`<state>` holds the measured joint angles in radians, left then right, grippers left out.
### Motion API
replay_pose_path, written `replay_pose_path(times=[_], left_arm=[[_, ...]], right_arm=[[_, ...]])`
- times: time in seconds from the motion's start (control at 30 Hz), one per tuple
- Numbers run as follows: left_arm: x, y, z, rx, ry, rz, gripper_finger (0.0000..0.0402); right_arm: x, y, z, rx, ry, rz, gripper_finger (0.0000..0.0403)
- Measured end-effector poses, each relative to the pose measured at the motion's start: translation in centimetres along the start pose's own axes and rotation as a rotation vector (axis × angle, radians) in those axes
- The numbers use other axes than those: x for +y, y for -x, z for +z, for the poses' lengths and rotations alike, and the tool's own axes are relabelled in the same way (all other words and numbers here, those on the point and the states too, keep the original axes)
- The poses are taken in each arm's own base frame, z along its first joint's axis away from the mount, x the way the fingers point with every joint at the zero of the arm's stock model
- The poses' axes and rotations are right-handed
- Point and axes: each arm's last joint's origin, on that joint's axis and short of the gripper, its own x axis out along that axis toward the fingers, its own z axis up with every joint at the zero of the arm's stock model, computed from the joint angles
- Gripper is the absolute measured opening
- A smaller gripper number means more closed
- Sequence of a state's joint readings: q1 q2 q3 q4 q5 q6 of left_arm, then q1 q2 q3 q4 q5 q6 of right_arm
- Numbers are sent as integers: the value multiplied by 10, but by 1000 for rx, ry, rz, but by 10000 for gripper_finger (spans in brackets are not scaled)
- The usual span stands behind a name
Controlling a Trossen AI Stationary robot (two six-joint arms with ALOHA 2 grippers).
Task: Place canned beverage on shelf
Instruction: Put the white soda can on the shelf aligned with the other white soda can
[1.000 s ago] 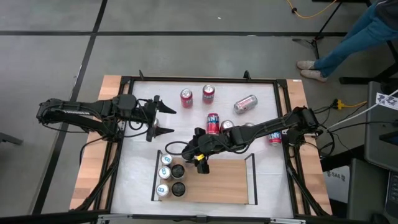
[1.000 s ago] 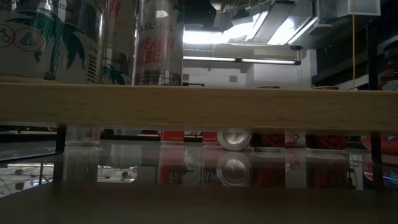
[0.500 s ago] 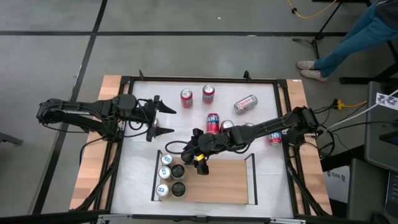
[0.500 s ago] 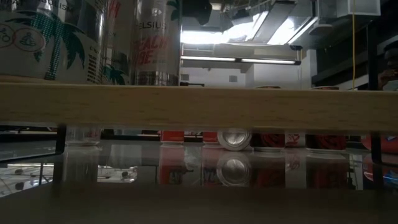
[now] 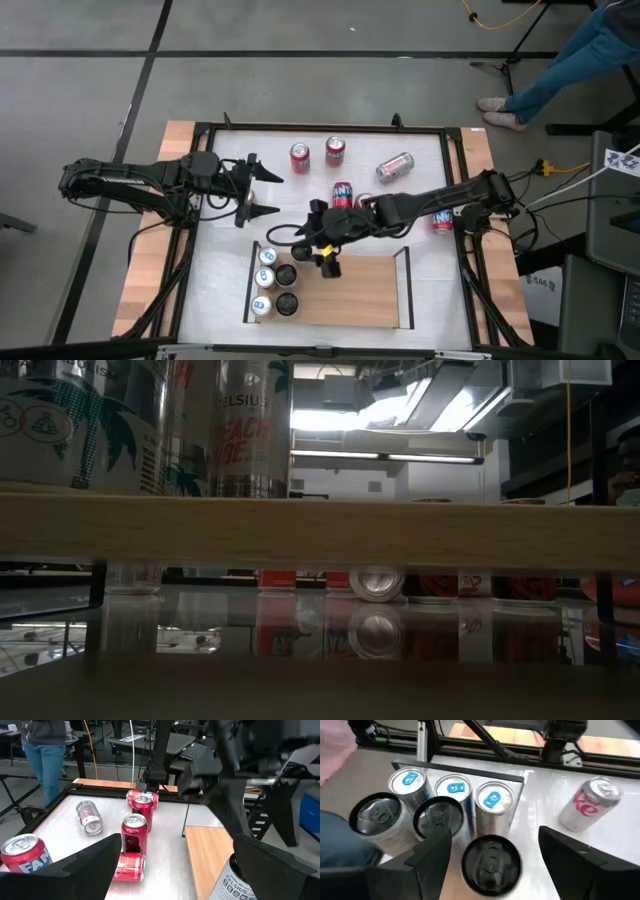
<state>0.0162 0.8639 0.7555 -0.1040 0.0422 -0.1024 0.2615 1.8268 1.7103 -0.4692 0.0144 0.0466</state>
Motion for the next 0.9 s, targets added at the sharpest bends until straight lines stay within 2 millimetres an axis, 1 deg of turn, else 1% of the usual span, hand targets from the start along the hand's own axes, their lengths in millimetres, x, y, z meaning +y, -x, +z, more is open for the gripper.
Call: replay_pose_path(times=[0.17, 0.3, 0.4, 0.47, 0.53, 0.7, 0.9], left_arm=[[0, 0, 0, 3, 0, 0, 377], [0, 0, 0, 4, 0, 0, 377], [0, 0, -1, 9, 0, 1, 377], [0, 0, -1, 11, 0, 1, 377], [0, 0, -1, 13, 0, 1, 377], [0, 0, -1, 13, 0, 1, 377], [0, 0, -2, 18, 0, 2, 377]], right_arm=[[-1, 28, 3, 125, 19, -65, 287], [7, 50, -3, 225, 21, -127, 287], [17, 57, -12, 304, 10, -209, 287], [24, 53, -22, 331, 12, -273, 287], [29, 43, -35, 335, 13, -305, 287], [31, 12, -68, 300, -16, -286, 287], [30, -11, -100, 220, -39, -273, 287]])
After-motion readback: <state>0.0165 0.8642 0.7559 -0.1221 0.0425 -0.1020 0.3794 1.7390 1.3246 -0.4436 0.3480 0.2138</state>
